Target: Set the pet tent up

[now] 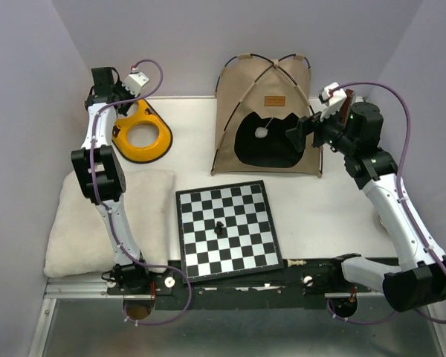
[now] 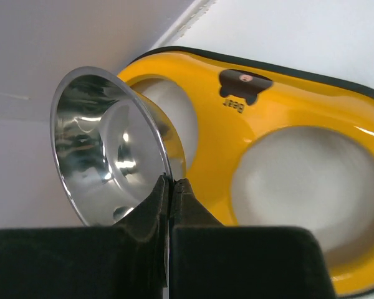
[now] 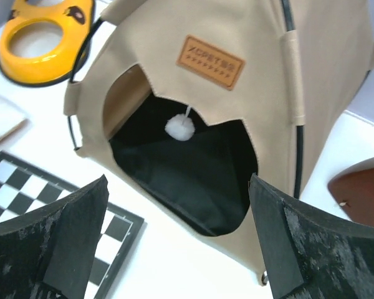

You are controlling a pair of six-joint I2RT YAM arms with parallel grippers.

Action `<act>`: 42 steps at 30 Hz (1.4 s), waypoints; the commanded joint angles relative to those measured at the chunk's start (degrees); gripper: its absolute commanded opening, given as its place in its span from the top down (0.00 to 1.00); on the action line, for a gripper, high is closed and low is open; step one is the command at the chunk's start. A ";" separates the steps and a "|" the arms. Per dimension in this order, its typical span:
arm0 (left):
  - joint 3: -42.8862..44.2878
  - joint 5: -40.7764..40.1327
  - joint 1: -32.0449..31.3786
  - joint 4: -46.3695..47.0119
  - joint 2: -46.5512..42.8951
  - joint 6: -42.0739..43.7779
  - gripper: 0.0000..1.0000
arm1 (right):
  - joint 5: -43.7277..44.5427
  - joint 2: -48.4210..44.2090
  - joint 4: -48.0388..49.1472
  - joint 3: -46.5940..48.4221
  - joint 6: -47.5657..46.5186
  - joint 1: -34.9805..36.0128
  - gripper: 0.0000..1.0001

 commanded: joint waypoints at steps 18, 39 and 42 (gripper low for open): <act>10.74 -5.97 0.26 -5.64 14.17 14.92 0.55 | -5.37 0.61 -40.93 15.07 -13.58 -9.01 0.00; 3.27 3.90 2.99 5.67 -3.42 -11.69 0.22 | -6.43 1.84 -62.91 13.93 -28.79 -33.28 0.00; 16.40 1.41 3.08 0.45 6.40 -18.20 0.39 | -7.40 2.54 -62.47 14.55 -28.00 -33.28 0.00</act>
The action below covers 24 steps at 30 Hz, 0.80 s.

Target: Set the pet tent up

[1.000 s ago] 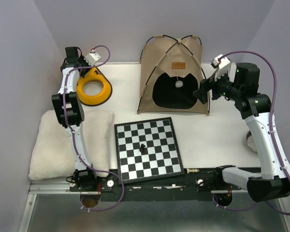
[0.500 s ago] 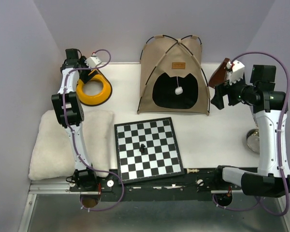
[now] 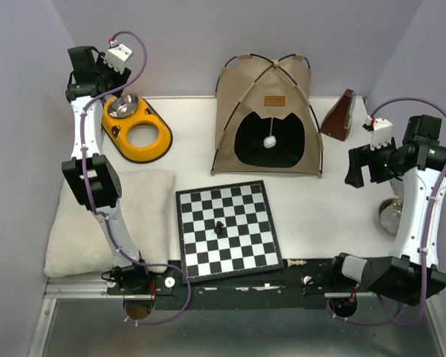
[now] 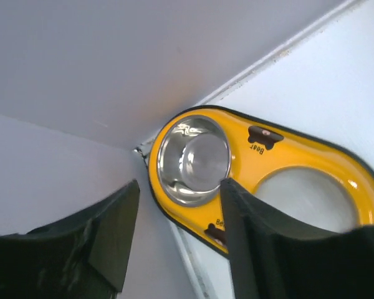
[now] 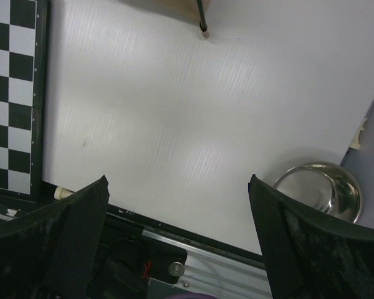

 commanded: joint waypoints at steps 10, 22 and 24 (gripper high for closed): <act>13.19 -3.36 -0.40 8.61 23.19 -17.74 0.42 | -0.34 2.77 -3.29 -0.38 0.82 -0.16 0.00; 13.90 -10.06 -0.67 9.50 28.92 -13.08 0.42 | 0.37 4.27 -4.25 1.72 2.14 -0.16 0.00; 13.29 -7.17 -0.58 8.80 27.17 -13.87 0.36 | 0.19 4.36 -4.78 1.90 1.79 -0.16 0.00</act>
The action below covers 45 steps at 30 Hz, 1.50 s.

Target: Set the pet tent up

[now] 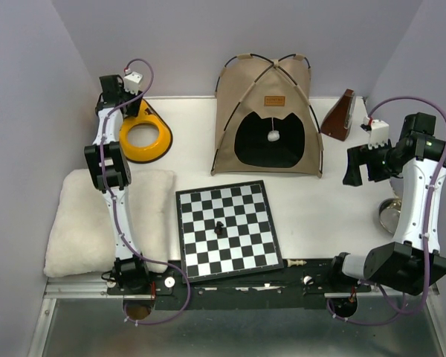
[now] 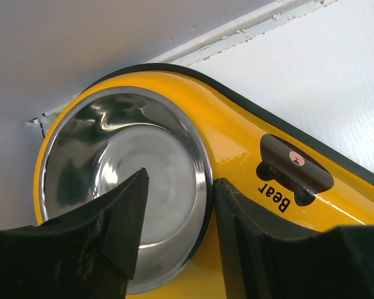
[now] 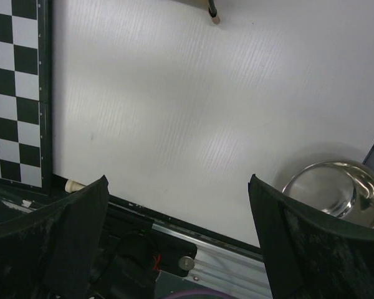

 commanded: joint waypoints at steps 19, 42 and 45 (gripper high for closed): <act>-33.90 26.77 -0.82 -3.16 -48.66 -10.30 0.01 | 13.67 -6.45 0.73 -13.83 -12.58 -14.94 0.01; -54.60 19.66 -11.99 -6.06 -76.46 -12.40 0.01 | 22.03 9.09 41.26 -36.44 -23.67 -19.87 0.32; -53.99 19.30 -11.99 -6.41 -76.29 -14.34 0.01 | 20.98 10.15 40.92 -36.97 -24.55 -19.79 0.52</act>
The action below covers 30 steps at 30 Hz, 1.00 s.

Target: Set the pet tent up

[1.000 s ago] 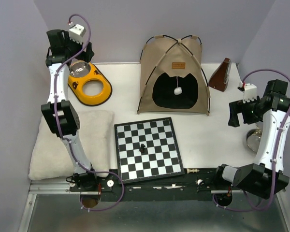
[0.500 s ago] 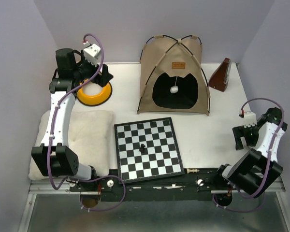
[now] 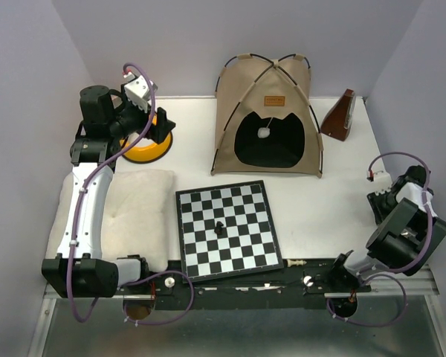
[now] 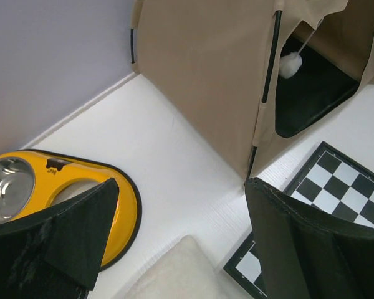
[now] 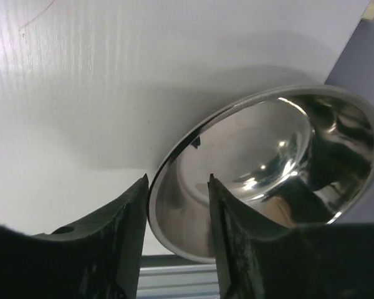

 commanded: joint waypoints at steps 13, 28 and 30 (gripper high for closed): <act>4.59 3.96 -2.54 -7.07 0.76 -11.49 0.03 | -27.86 -26.16 -35.09 12.68 -10.74 23.90 0.99; -11.74 9.43 -14.65 -7.52 -6.79 -24.42 0.01 | -0.73 -29.18 -15.62 14.03 -5.08 98.81 0.99; -13.41 7.49 -17.55 -8.56 -7.06 -23.81 0.01 | 2.70 -28.38 -11.31 12.44 -7.98 101.98 0.99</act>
